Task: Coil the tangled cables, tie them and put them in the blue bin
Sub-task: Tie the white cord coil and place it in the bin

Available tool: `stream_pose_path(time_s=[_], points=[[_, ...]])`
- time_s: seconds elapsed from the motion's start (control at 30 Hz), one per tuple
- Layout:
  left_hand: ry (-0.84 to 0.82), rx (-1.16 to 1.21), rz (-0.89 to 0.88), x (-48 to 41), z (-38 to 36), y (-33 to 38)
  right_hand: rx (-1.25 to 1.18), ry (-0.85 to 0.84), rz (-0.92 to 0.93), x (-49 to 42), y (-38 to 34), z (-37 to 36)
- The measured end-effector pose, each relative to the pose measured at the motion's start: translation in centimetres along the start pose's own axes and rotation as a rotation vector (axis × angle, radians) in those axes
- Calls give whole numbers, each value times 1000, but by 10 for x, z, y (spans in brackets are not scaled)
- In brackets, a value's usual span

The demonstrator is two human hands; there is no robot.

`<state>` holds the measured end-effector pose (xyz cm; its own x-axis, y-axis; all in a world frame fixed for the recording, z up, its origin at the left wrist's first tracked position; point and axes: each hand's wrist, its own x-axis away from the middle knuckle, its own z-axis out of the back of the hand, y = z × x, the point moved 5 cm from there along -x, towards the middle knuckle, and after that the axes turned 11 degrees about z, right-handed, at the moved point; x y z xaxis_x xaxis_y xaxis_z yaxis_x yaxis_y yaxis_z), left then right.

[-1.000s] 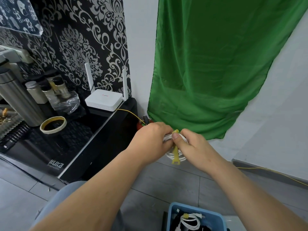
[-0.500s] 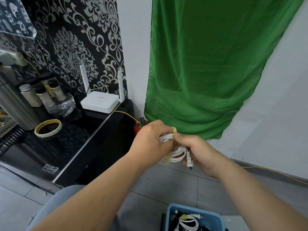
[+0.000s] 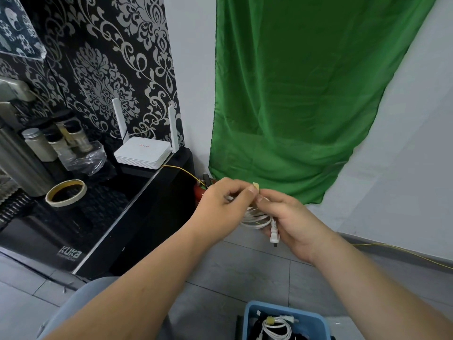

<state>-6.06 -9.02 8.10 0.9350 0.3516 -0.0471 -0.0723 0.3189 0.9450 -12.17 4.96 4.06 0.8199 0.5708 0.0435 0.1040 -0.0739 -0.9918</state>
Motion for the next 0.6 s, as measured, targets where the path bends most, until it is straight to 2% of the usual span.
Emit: stream_pose_path(time_s=[0.23,0.33,0.6], points=[[-18,199,93,0,-3,-1,245,191,174,2,-10,0],[-44,242,98,0,-5,-1,274,180,193,5,-17,-2],[-63,363,134,0,-8,-4,144,85,188,8,-18,-4]])
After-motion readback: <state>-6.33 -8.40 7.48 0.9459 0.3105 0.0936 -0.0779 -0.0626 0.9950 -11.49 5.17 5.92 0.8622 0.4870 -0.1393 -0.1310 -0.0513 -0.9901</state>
